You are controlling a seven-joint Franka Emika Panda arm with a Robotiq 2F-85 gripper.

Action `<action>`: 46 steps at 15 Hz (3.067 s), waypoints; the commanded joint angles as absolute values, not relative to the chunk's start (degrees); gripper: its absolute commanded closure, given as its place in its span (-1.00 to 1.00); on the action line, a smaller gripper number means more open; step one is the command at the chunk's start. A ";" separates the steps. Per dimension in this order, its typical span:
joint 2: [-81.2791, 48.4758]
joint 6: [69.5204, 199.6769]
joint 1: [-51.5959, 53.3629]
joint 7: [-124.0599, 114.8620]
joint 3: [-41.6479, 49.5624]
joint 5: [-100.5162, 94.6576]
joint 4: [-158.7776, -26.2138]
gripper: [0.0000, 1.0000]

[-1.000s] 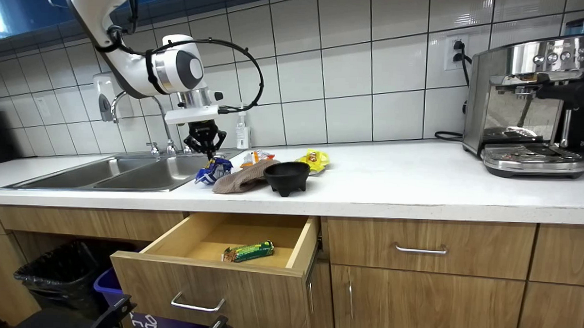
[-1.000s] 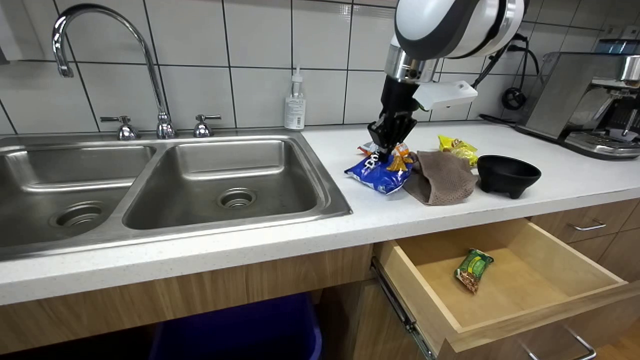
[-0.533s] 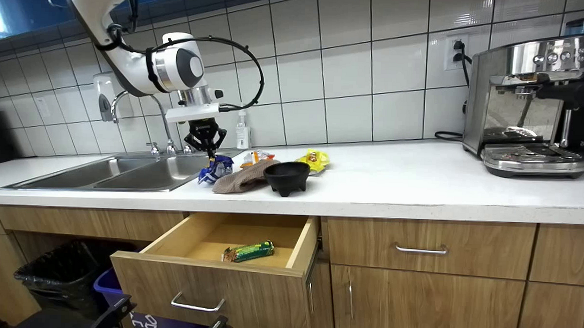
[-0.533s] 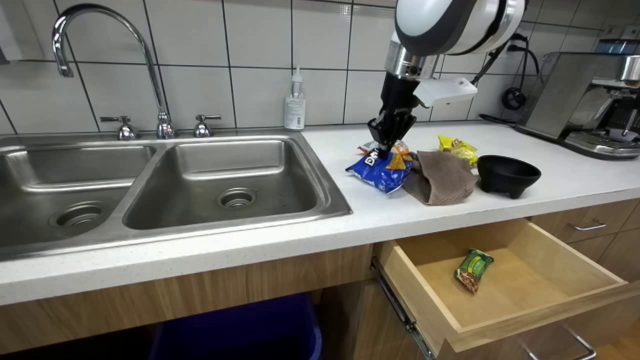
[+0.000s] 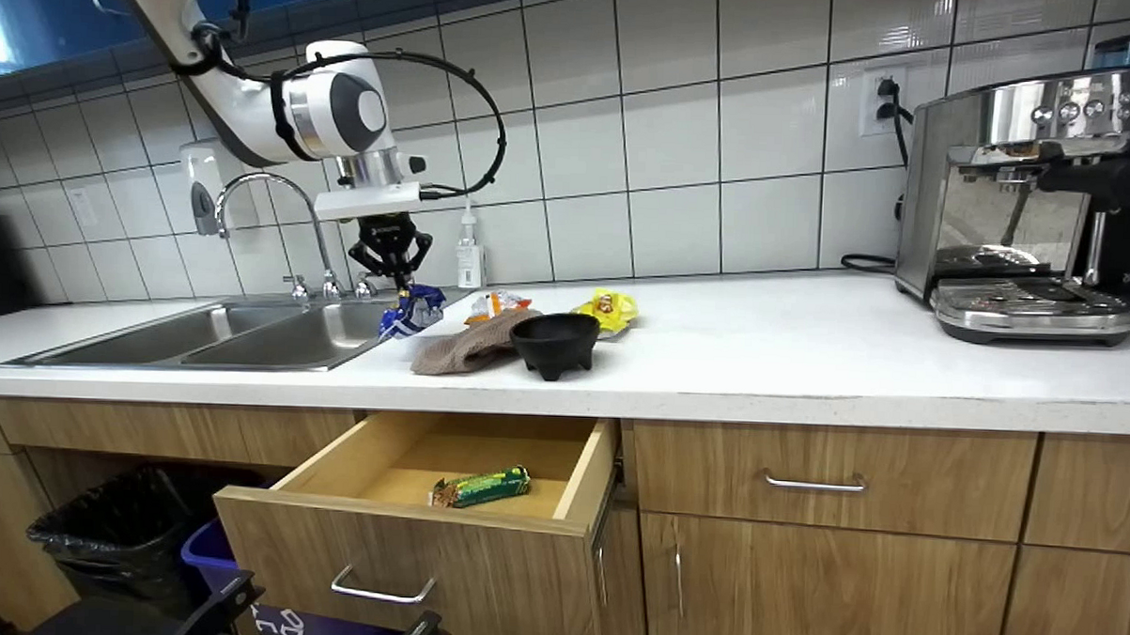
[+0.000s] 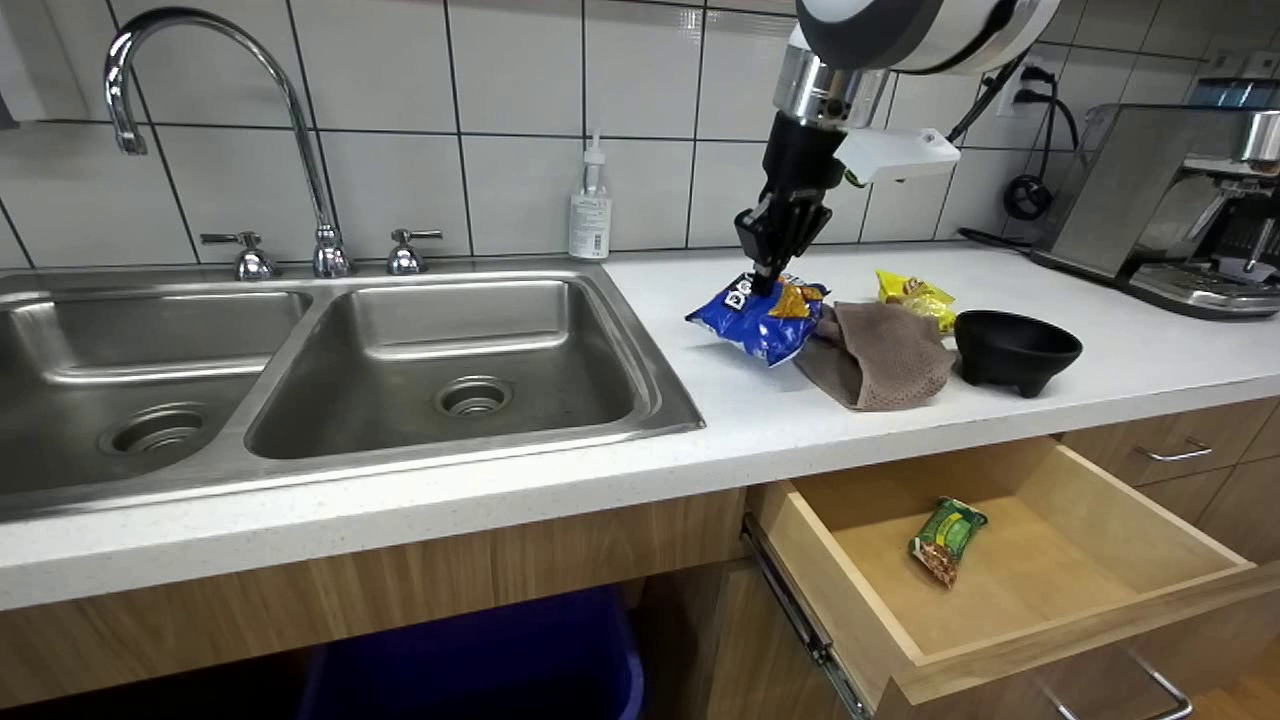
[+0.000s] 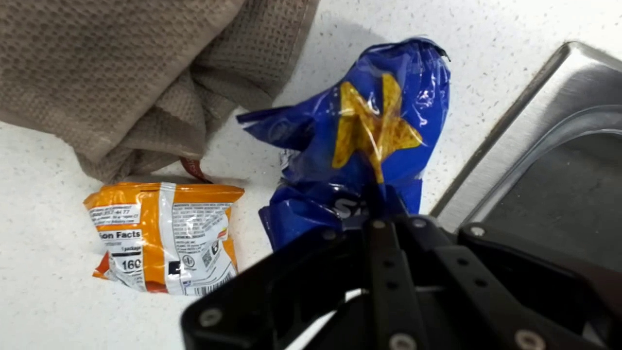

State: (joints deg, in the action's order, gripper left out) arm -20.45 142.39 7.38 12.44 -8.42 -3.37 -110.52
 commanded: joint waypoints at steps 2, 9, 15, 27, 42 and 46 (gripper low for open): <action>-15.79 140.99 5.95 16.18 -9.96 -0.58 -114.21 1.00; -10.85 138.95 7.22 13.68 -8.84 -1.72 -119.67 1.00; -6.02 137.12 6.53 17.05 -8.58 -1.85 -124.95 1.00; 3.41 135.56 4.23 35.01 -4.66 -0.19 -136.55 1.00; 11.74 135.44 6.77 47.59 -2.66 -0.19 -148.74 1.00; 9.67 136.65 7.00 47.99 -2.93 -1.51 -149.95 1.00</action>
